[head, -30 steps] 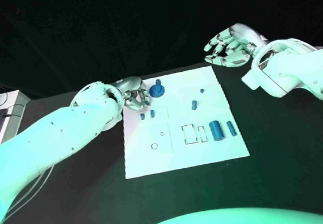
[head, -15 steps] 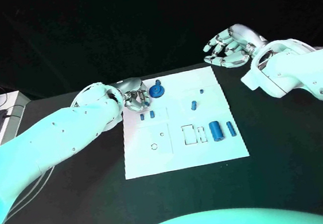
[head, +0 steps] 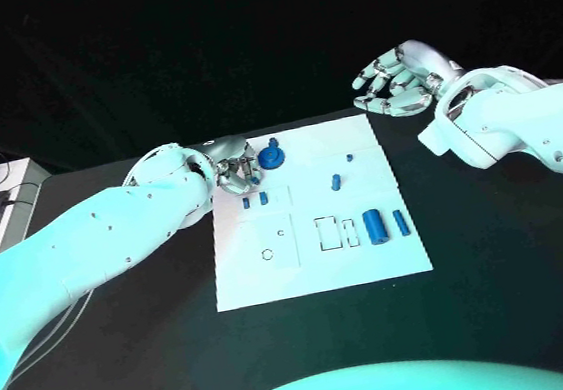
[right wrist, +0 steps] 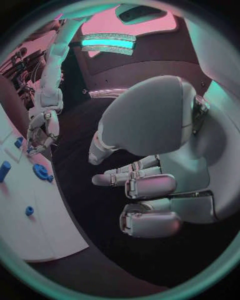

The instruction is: Assemble the parts on the task board

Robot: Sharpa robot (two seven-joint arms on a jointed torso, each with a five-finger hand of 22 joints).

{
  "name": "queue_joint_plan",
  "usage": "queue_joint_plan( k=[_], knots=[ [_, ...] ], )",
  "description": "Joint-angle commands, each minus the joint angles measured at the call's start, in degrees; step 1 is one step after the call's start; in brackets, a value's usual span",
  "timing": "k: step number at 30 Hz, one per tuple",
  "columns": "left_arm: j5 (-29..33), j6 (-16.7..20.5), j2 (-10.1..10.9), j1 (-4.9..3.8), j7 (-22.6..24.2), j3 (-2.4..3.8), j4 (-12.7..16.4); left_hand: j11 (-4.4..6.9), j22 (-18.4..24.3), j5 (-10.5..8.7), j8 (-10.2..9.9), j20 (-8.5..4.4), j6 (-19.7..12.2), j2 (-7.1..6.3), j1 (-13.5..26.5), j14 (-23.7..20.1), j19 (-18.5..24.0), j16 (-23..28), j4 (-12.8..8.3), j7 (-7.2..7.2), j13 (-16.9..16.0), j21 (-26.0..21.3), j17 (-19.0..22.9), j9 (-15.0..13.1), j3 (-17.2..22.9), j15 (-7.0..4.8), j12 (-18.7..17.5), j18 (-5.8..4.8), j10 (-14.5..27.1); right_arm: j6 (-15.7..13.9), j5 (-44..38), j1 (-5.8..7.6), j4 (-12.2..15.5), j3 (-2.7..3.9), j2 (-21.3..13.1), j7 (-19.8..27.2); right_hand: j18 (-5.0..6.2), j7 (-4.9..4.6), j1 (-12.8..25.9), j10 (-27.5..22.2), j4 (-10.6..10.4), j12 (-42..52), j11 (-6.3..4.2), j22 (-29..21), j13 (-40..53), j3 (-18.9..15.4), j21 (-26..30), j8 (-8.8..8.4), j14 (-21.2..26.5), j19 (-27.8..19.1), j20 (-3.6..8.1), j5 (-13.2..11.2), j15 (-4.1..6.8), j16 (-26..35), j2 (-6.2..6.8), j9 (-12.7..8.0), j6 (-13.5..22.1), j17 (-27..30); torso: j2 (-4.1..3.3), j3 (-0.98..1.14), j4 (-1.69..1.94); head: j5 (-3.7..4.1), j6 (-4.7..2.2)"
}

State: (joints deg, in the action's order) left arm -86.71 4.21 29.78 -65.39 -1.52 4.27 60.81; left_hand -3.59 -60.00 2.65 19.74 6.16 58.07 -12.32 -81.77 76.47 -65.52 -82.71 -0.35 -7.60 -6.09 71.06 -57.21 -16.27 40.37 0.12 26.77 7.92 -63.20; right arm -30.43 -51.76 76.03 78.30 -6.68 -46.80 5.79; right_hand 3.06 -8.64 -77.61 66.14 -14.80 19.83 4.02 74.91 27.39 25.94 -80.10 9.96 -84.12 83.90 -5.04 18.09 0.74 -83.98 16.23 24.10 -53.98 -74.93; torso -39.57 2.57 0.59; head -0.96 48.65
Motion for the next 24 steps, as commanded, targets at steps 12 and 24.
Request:
queue_joint_plan(
  k=[12, 24],
  knots=[
    [-1.04, -2.89, -0.08, 0.37, 0.37, -0.59, 0.07, 0.02, 0.99, 0.29, -1.38, -0.03, -1.47, -0.49, 0.92, -1.01, 0.72, 0.36, -0.46, 0.08, -0.50, -0.49, 2.20, 0.02, -0.95, -0.13, -1.57, -0.09, -0.26, 0.89, -0.61, -0.02, 0.07, 0.03, -0.07, 0.02, -0.73, -0.16, 0.71, -0.08, 0.26, -0.69, -0.01, 9.01, -0.43, 0.08, 0.64, -0.31, -3.20, 2.23, -0.20, 0.23, -0.27, 0.27, 0.11, 0.05, -0.12, -4.15, 0.05, -0.04, 0.08, 0.03, -0.11],
    [-1.27, -0.41, -0.01, 0.38, 0.28, -0.64, 0.15, -0.39, 1.93, 0.29, -4.50, -0.02, -5.31, -1.00, 1.54, -1.94, 1.60, 0.66, -0.47, 0.58, -1.15, -1.29, 3.38, 0.73, -1.33, 0.21, -2.98, 0.08, 0.59, 1.14, -0.65, -0.02, 0.06, 0.03, -0.08, -0.11, -0.62, -0.26, 0.86, -0.43, 0.34, -1.45, 0.14, 8.74, -0.99, 0.06, 1.17, -0.37, -3.10, 2.02, -0.29, 0.16, -0.38, 0.48, 0.06, 0.05, -0.10, -3.85, -0.03, -0.05, -0.02, -0.05, -0.18]
  ],
)
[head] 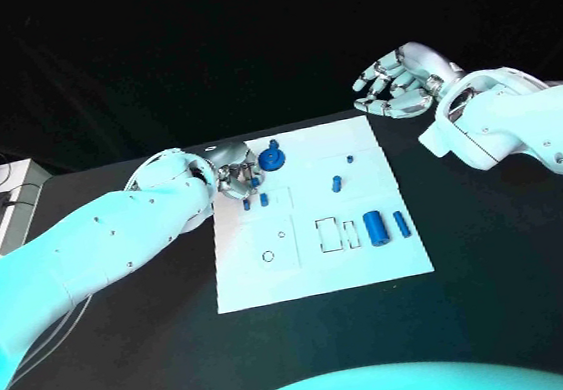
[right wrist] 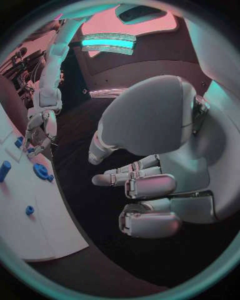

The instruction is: Assemble the parts on the task board

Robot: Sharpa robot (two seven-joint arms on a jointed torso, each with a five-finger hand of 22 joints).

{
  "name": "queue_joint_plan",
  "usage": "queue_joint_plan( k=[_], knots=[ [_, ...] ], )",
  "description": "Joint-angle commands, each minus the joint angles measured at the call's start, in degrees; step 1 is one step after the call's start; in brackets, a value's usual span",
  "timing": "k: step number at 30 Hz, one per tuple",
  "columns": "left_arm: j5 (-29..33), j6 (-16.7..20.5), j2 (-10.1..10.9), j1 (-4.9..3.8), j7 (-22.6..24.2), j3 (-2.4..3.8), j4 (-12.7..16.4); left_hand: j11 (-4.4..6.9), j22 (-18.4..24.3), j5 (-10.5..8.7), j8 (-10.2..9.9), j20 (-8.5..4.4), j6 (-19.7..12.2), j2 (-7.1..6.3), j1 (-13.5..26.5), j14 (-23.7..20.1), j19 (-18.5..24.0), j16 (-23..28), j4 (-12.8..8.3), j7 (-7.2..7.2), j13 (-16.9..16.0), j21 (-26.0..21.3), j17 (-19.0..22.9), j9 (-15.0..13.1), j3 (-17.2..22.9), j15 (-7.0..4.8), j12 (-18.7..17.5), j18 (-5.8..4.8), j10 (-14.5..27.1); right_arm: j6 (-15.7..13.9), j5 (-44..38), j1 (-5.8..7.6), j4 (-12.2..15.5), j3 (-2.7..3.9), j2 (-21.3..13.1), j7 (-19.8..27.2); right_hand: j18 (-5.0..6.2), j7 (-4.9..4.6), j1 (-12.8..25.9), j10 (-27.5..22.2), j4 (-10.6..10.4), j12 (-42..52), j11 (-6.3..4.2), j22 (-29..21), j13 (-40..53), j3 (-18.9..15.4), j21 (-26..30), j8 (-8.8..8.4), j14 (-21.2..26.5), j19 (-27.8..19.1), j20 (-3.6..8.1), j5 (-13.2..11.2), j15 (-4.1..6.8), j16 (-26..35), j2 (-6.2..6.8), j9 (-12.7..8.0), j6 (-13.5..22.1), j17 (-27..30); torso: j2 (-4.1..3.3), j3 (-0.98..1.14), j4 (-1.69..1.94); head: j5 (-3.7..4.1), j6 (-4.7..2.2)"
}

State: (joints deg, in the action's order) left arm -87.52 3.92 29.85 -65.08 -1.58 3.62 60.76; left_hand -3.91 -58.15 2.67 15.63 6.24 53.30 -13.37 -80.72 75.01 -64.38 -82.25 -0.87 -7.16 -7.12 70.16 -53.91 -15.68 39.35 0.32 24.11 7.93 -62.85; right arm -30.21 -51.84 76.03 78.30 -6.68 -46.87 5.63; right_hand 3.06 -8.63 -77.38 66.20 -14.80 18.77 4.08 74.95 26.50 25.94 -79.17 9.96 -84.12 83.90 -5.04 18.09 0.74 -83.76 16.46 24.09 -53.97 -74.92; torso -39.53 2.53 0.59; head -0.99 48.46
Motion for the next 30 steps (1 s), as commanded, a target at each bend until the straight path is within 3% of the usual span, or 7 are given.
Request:
queue_joint_plan(
  k=[1, 16, 25, 28, 30],
  knots=[
    [-0.46, -0.04, -0.08, 0.06, 0.26, 0.00, 0.23, -0.09, 0.05, 0.27, -0.78, -0.08, -1.05, 0.03, 0.50, 0.10, 0.42, -0.21, 0.04, 0.36, -0.22, -0.39, -1.07, 0.27, -0.32, 0.03, -0.41, 0.06, 0.25, 0.92, -0.56, -0.02, 0.06, 0.03, -0.01, 0.03, -0.61, -0.27, 0.64, -0.51, 0.34, -0.42, 0.09, 8.70, -0.13, 0.06, 0.26, -0.37, -3.10, 2.01, -0.30, 0.16, -0.39, 0.27, -0.16, 0.06, -0.11, -3.85, -0.07, 0.00, -0.02, -0.02, 0.01],
    [-0.57, 0.09, 0.67, 0.09, -1.02, 0.03, -0.34, -0.34, 0.26, 0.27, -2.31, 0.04, -3.07, -0.13, 0.25, -0.37, 0.52, -0.27, -0.19, 0.55, -0.60, -0.53, -0.15, 0.81, -0.25, 0.22, -0.94, 0.10, 0.69, 1.27, -0.79, -0.02, 0.07, 0.03, -0.17, -0.38, -0.32, -0.95, 1.03, -2.52, 0.85, -4.36, 1.02, 8.00, -3.48, 0.04, 1.70, -0.59, -3.02, 1.52, -0.94, 0.08, -1.14, 0.53, -0.15, 0.09, 0.11, -3.58, -0.05, -0.01, 0.04, 0.12, 0.02],
    [-0.77, 0.88, 1.56, 0.09, -1.50, 0.31, -1.24, -0.62, 0.74, 0.27, -3.80, 0.26, -5.18, -0.35, 0.21, -0.81, 0.92, -0.28, -0.20, 1.35, -1.02, -0.87, 0.37, 1.37, -0.57, 0.46, -1.32, 0.20, 1.16, 6.83, -8.10, -0.04, -0.36, 0.02, -0.22, -3.18, -0.25, -0.99, -1.93, -2.30, 4.46, -7.05, 1.20, 7.93, -6.56, 0.81, 1.96, -0.90, -3.12, 1.63, -1.16, -1.81, -1.30, 0.45, 0.18, 0.01, 0.20, -3.61, 0.01, -0.08, -0.02, 0.24, -0.27],
    [-0.14, 1.89, 1.96, 0.09, -1.39, 0.91, -2.38, -1.22, 2.58, 0.28, -3.95, 0.60, -5.05, -0.42, 0.36, -2.83, 2.56, 0.62, 0.05, 0.66, -1.10, -2.21, 3.86, 1.41, -0.86, 0.93, -2.04, 0.60, 2.72, 9.07, -12.85, -0.12, -0.62, 0.01, -0.21, -4.11, -0.51, -0.62, -3.17, -1.61, 5.94, -8.01, 0.97, 8.66, -7.85, 1.97, 0.70, -0.98, -2.91, 2.19, -0.98, -2.30, -1.07, 1.28, 0.07, -0.04, -0.22, -2.03, 0.01, -0.06, 0.00, 0.29, -0.49],
    [2.44, 3.50, 2.44, 0.08, -1.48, 1.38, -2.91, -1.69, 4.40, 0.27, -3.59, 0.93, -4.16, -0.50, 0.43, -5.92, 4.21, 2.26, 0.22, -0.13, -1.05, -3.58, 9.20, 1.27, -0.80, 1.32, -2.55, 1.01, 3.83, 10.05, -16.20, -0.25, -0.84, 0.00, -0.15, -4.74, -0.57, -0.41, -3.53, -1.17, 6.50, -8.52, 0.84, 8.83, -8.54, 2.76, 0.43, -0.93, -2.93, 2.32, -0.87, -2.49, -0.94, 1.35, 0.03, -0.03, -0.69, -1.83, 0.02, -0.08, 0.00, 0.29, -0.54]
  ],
)
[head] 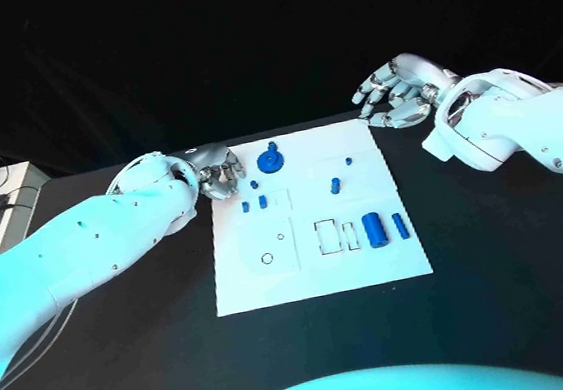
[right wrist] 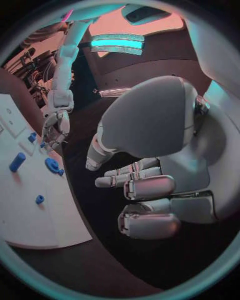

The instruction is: Assemble the parts on the task board

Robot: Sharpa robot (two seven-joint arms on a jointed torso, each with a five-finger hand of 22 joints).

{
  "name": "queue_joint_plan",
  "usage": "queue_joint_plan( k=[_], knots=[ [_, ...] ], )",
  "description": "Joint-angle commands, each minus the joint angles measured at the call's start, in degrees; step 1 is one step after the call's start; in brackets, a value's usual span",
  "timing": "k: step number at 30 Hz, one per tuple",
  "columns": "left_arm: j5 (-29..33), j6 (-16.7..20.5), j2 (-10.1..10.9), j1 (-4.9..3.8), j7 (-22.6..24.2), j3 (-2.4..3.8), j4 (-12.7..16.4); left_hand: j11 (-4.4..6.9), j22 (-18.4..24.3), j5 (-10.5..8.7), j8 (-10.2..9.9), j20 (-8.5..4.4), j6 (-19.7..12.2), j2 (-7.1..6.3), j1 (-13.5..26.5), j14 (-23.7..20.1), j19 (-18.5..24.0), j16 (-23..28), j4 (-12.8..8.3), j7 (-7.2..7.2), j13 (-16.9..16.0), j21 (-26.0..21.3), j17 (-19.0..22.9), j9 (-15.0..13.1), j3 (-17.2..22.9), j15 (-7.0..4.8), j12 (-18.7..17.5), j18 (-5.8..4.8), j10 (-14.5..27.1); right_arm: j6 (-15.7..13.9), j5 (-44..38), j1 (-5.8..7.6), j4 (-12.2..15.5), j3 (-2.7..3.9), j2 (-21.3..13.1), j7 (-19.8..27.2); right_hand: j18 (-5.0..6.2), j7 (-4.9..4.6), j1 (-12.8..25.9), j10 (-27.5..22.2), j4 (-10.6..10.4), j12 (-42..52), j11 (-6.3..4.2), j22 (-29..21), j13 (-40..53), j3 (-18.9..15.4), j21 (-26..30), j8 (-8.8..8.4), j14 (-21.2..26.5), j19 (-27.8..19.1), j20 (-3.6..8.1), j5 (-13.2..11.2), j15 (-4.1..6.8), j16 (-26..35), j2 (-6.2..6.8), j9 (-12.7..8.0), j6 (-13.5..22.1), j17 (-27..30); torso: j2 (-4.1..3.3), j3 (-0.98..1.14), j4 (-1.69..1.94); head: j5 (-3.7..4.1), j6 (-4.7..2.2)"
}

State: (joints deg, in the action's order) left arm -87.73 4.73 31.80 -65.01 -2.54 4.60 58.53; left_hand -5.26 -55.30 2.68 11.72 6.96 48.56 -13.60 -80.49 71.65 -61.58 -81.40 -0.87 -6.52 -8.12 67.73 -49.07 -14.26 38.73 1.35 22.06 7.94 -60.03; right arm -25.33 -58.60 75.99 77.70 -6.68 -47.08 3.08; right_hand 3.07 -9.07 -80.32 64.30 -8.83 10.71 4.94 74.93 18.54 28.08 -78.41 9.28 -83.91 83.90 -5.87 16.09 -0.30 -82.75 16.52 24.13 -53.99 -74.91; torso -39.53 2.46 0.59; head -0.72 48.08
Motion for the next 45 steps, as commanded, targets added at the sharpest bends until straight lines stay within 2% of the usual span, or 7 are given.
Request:
queue_joint_plan(
  k=[1, 6, 14, 22, 25, 30, 45],
  knots=[
    [5.09, 3.41, 0.84, 0.01, -0.62, 0.68, -0.81, -0.58, 3.69, 0.27, 0.88, 0.45, 1.66, 0.00, 0.42, -4.83, 3.30, 2.87, 0.63, -1.71, 0.00, -2.77, 7.95, -0.36, 0.01, 0.52, -0.74, 1.50, 1.60, 5.51, -11.27, -0.31, -0.36, -0.01, 0.11, -2.54, -0.59, 0.14, -0.71, 1.05, 0.76, -0.66, -0.11, 8.90, -0.89, 1.02, -0.40, -0.17, -3.13, 2.35, 0.03, -0.71, 0.18, 0.38, -0.08, -0.04, -0.99, -1.72, 0.03, 0.01, -0.01, 0.02, -0.24],
    [22.92, 4.67, 3.38, 0.00, -0.55, 2.33, 0.08, -1.09, 10.46, 0.23, 2.73, 0.65, 3.87, 0.56, -0.11, -13.86, 9.66, 12.37, 0.92, -3.34, -0.14, -9.59, 21.59, -0.87, 0.75, 0.83, -0.14, 2.71, 2.35, 5.21, -21.22, -1.12, -0.60, -0.11, 0.49, -5.40, -0.60, 0.25, -0.23, 1.91, 0.97, -1.38, -0.25, 8.97, -1.89, 1.81, -0.44, -0.21, -3.16, 2.39, 0.17, -1.85, 0.29, 0.38, -0.08, -0.05, -1.49, -1.60, 0.00, -0.01, -0.03, 0.55, -0.72],
    [49.44, 5.45, 10.02, 1.97, 7.07, 5.04, 6.39, -1.87, 15.52, 0.31, 2.98, 1.76, 2.80, 0.46, 1.13, -19.20, 13.74, 22.82, 2.32, -3.97, 0.25, -17.84, 26.97, -0.43, -1.67, 2.02, 0.69, 2.44, 3.30, 6.39, -32.95, -2.00, -0.82, -0.35, 1.46, -11.15, -0.59, 0.24, 1.03, 1.09, 1.28, -3.22, 0.09, 8.94, -3.61, 1.63, -0.27, -0.73, -3.14, 2.36, 0.09, -4.07, 0.00, 0.49, 0.26, -0.22, -1.34, -1.25, 0.05, -0.09, 0.15, 1.78, -1.39],
    [64.45, 3.95, 14.85, 4.41, 14.83, 7.78, 13.51, -2.04, 22.54, 0.26, 3.89, 3.02, 2.85, 0.55, 2.15, -20.53, 13.38, 30.74, 4.67, -3.86, 0.71, -27.56, 30.85, -0.27, -5.46, 2.88, 1.65, 2.53, 3.46, 9.13, -36.60, -2.86, -1.83, -0.66, 3.36, -13.77, -0.47, 0.34, 1.42, -0.28, 2.08, -4.56, 0.29, 8.67, -4.91, 0.62, 0.31, -1.27, -3.08, 2.18, -0.02, -4.61, -0.23, 0.61, 0.25, -0.45, -1.02, -0.88, 0.07, -0.15, 0.10, 2.32, -1.73],
    [67.16, 3.72, 16.00, 4.88, 16.71, 8.32, 15.87, -1.86, 26.64, 0.32, 4.51, 3.65, 3.30, -0.69, 4.49, -19.47, 11.74, 35.07, 7.53, -3.77, 1.62, -32.79, 32.26, -0.34, -9.23, 3.13, 0.44, 2.61, 2.52, 8.79, -37.41, -3.51, -2.47, -0.73, 4.20, -14.62, -0.34, 0.25, 1.48, -0.67, 2.21, -4.89, 0.40, 8.34, -5.25, 0.40, 0.96, -1.32, -3.01, 1.96, -0.04, -4.54, -0.33, 0.79, 0.17, -0.48, -1.11, -0.54, 0.08, -0.16, 0.15, 2.19, -1.88],
    [69.84, 3.57, 17.24, 5.43, 18.29, 8.94, 19.09, -1.87, 31.77, 0.23, 4.81, 3.48, 3.75, 0.14, 2.15, -16.82, 7.77, 41.92, 9.86, -3.66, 3.39, -38.85, 33.14, -0.14, -11.70, 3.06, -3.45, 2.59, -0.27, 8.76, -37.83, -4.40, -3.60, -0.79, 5.70, -15.01, -0.33, -0.07, 1.57, -0.79, 2.22, -5.04, 0.59, 8.30, -5.51, 0.29, 1.04, -1.38, -2.99, 1.94, -0.12, -4.45, -0.42, 0.81, 0.07, -0.52, -1.18, -0.49, 0.04, -0.31, 0.34, 2.25, -1.87],
    [71.88, 4.14, 18.24, 6.01, 19.35, 9.50, 22.08, -1.97, 33.27, 0.27, 4.76, 3.33, 3.97, 0.28, 0.96, -15.50, 6.16, 44.03, 10.47, -3.86, 3.87, -40.54, 32.74, 0.05, -12.30, 3.05, -5.21, 2.55, -1.22, 8.03, -37.68, -6.14, -5.91, -0.87, 9.06, -14.50, -0.31, -0.26, 1.24, 0.08, 2.12, -5.01, 0.68, 8.27, -6.30, 1.77, 1.15, -1.50, -2.97, 1.95, -0.29, -4.98, -0.53, 0.83, -0.68, -0.65, -1.74, -0.30, -0.04, -0.14, 0.12, 2.05, -1.80]
  ],
)
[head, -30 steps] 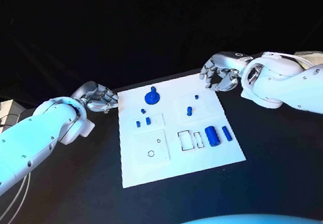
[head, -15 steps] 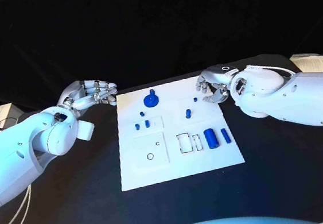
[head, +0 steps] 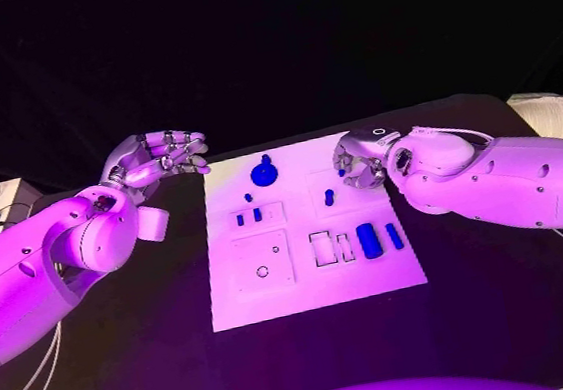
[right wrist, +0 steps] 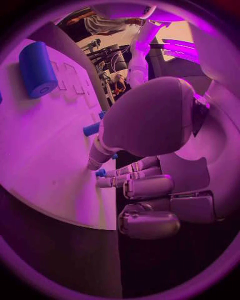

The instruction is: Assemble the parts on the task board

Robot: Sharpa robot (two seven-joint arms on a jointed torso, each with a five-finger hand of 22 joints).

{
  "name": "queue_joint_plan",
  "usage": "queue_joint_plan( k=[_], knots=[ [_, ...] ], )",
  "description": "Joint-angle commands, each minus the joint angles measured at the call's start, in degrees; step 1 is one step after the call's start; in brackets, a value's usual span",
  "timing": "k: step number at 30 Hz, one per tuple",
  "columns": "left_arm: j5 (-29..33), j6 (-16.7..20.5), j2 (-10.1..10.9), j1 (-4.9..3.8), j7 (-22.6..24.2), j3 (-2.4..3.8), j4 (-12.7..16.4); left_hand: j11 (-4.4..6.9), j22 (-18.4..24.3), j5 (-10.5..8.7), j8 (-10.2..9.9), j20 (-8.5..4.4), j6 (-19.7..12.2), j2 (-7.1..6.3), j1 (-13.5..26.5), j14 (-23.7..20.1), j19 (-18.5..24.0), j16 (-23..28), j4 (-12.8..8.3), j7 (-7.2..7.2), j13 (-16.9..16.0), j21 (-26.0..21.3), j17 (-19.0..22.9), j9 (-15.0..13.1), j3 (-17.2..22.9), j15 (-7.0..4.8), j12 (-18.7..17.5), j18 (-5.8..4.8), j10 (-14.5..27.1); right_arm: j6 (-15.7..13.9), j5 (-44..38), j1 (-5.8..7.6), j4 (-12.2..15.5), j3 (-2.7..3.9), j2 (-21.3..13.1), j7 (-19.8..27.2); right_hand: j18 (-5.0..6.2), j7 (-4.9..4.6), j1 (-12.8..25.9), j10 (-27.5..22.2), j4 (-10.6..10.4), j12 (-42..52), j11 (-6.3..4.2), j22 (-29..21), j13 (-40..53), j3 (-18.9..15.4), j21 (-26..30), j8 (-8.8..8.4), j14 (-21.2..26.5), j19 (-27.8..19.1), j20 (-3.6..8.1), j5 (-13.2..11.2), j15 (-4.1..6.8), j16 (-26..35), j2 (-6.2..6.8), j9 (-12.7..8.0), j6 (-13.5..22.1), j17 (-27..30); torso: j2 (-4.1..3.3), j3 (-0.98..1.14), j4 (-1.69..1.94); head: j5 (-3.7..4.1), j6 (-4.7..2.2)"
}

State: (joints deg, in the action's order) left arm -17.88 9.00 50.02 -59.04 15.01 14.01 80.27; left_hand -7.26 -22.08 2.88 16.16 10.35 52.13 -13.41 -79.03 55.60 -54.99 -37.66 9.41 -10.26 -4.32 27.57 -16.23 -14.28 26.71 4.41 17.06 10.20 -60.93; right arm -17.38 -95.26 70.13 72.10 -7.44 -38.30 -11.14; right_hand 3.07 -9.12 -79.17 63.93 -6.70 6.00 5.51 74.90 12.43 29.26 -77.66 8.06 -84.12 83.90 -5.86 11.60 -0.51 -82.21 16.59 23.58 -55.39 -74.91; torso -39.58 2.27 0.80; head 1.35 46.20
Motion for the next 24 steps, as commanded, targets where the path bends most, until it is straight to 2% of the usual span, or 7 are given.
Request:
queue_joint_plan(
  k=[1, 5, 9, 13, 20, 24],
  knots=[
    [2.09, -0.14, 0.05, 0.05, 1.78, 0.09, 0.40, 0.04, 0.05, 0.07, 0.32, -0.06, 0.41, 0.09, -0.50, 0.55, -0.43, 0.29, 0.18, -0.12, 0.06, -0.39, -0.10, 0.06, -0.28, -0.02, -0.22, 0.28, -0.32, -0.05, -1.01, -0.31, -0.44, -0.11, 0.44, -0.27, -0.33, -0.22, 0.08, 0.50, -0.03, -0.31, 0.11, 8.33, -0.26, 0.74, 0.36, -0.29, -2.76, 1.97, -0.30, -0.51, -0.32, 0.28, -0.78, -0.10, -0.39, -0.32, 0.00, 0.05, -0.10, -0.01, 0.09],
    [2.31, -0.20, 0.14, 0.06, 1.70, 0.11, 0.52, 0.02, 0.11, 0.06, 0.33, -0.07, 0.44, 0.14, -0.61, 0.59, -0.52, 0.37, 0.19, -0.15, 0.06, -0.46, -0.14, 0.07, -0.27, -0.01, -0.28, 0.28, -0.37, -0.62, -0.87, -0.40, -0.80, -0.11, 1.03, -0.10, -0.32, -0.18, 0.08, 0.79, -0.14, -0.35, 0.06, 8.34, -0.61, 1.61, 0.35, -0.27, -2.76, 1.99, -0.31, -0.69, -0.30, 0.27, -0.97, -0.12, -0.74, -0.26, -0.01, 0.04, -0.07, -0.03, 0.16],
    [2.42, -0.16, 0.20, 0.07, 1.52, 0.12, 0.53, -0.02, 0.20, 0.06, 0.32, -0.08, 0.45, 0.20, -0.80, 0.65, -0.65, 0.48, 0.17, -0.24, 0.08, -0.55, -0.21, 0.09, -0.26, 0.00, -0.38, 0.28, -0.40, -0.91, -0.57, -0.54, -1.01, -0.11, 1.56, 0.18, -0.31, 0.05, -0.05, 1.58, -0.18, -0.39, -0.14, 8.35, -1.34, 3.79, 0.40, -0.10, -2.75, 2.02, -0.22, -1.56, -0.11, 0.23, -1.49, -0.08, -1.63, -0.18, 0.03, 0.14, -0.08, -0.12, 0.23],
    [2.46, -0.12, 0.28, 0.07, 1.28, 0.13, 0.55, -0.06, 0.27, 0.07, 0.29, -0.10, 0.45, 0.27, -0.97, 0.72, -0.77, 0.57, 0.15, -0.33, 0.09, -0.62, -0.28, 0.12, -0.24, 0.01, -0.49, 0.28, -0.42, -0.67, -0.47, -0.71, -1.21, -0.11, 1.92, 0.26, -0.33, 0.60, -0.26, 2.79, 0.15, -0.32, -0.57, 8.44, -2.03, 6.25, 0.32, 0.70, -2.75, 2.08, 0.02, -1.97, 0.25, 0.18, -2.73, 0.35, -3.40, -0.13, 0.00, 0.14, -0.12, -0.19, 0.29],
    [2.48, -0.33, 0.41, 0.07, 0.89, 0.13, 0.67, -0.12, 0.34, 0.06, 0.25, -0.11, 0.40, 0.29, -1.10, 0.77, -0.88, 0.67, 0.14, -0.42, 0.11, -0.70, -0.35, 0.15, -0.25, 0.03, -0.60, 0.27, -0.40, 0.62, -1.85, -0.95, -1.60, -0.12, 2.28, -0.72, -0.43, 1.61, -1.44, 5.84, 2.86, -0.04, -1.66, 8.80, -2.55, 9.08, -0.17, 3.18, -2.79, 2.26, 0.89, -2.70, 1.14, 0.02, -5.07, 1.92, -7.00, -0.25, -0.01, 0.12, -0.12, -0.20, 0.58],
    [2.49, -0.43, 0.44, 0.07, 0.68, 0.13, 0.71, -0.16, 0.39, 0.07, 0.24, -0.12, 0.41, 0.34, -1.25, 0.80, -0.96, 0.74, 0.11, -0.46, 0.12, -0.76, -0.40, 0.17, -0.23, 0.04, -0.70, 0.27, -0.38, 1.01, -2.89, -1.10, -1.54, -0.12, 2.35, -1.57, -0.52, 1.90, -1.58, 7.18, 4.28, 0.04, -2.01, 9.06, -2.58, 9.94, -0.57, 3.87, -2.80, 2.39, 1.20, -2.45, 1.47, 0.00, -5.34, 2.48, -7.64, -0.24, 0.04, 0.17, -0.13, -0.27, 0.71]
  ],
)
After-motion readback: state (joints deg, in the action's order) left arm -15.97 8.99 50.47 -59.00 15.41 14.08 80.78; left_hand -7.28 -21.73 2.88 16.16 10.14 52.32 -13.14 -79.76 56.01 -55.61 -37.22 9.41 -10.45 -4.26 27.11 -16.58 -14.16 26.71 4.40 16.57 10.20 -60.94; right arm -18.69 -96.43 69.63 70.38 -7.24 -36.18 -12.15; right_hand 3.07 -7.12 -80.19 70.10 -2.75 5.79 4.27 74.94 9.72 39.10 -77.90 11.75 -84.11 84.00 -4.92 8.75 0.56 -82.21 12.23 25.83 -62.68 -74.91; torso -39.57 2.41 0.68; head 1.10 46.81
